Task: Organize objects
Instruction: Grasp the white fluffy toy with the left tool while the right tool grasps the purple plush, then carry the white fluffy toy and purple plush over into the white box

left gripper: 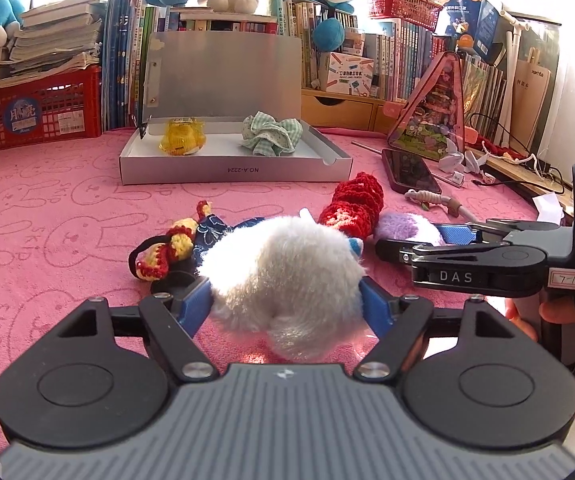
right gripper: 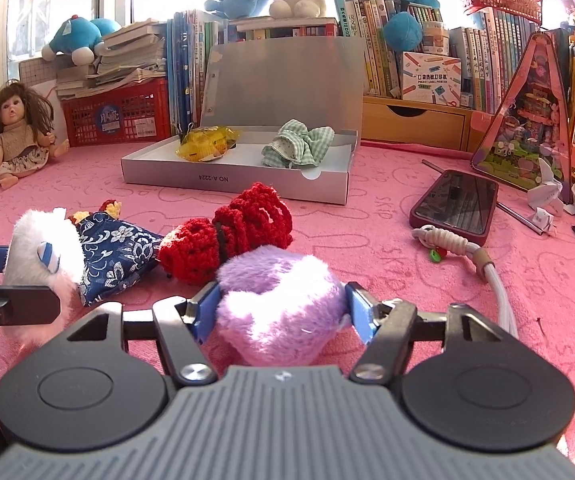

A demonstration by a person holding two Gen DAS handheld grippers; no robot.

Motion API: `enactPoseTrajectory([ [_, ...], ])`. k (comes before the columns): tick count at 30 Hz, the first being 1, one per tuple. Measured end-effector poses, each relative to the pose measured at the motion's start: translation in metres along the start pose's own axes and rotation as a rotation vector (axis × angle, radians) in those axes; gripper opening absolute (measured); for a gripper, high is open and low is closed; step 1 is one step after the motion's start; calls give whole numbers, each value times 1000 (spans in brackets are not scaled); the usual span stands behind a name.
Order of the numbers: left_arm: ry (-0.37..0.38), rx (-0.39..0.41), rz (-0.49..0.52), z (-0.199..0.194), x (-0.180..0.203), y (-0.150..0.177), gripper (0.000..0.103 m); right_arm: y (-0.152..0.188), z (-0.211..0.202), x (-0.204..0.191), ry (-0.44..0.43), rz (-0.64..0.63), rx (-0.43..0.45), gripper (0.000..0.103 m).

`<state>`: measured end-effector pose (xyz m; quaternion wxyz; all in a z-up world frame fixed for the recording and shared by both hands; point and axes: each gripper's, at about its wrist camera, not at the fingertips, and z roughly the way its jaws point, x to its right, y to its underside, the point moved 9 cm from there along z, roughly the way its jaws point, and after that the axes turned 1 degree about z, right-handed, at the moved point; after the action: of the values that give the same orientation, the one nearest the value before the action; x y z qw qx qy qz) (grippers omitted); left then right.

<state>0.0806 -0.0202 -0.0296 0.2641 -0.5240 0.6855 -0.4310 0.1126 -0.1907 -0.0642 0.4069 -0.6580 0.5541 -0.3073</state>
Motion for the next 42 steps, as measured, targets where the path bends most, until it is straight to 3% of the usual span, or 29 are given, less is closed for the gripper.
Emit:
enactPoseTrajectory([
  [7,8,2,-37,-3,-5,-8,80,-2,-2,5,4,40,-2,67],
  [19,-50,72,-19,-7,-25,-44,80,-29,-17,8,30,56,33,67],
  [32,-114,47,-59,17,-65,-75,80,-56,-7,30,81,125,15,67],
  [42,-141,13,-56,47,-89,-113,80,-99,26,39,27,213,-31,67],
])
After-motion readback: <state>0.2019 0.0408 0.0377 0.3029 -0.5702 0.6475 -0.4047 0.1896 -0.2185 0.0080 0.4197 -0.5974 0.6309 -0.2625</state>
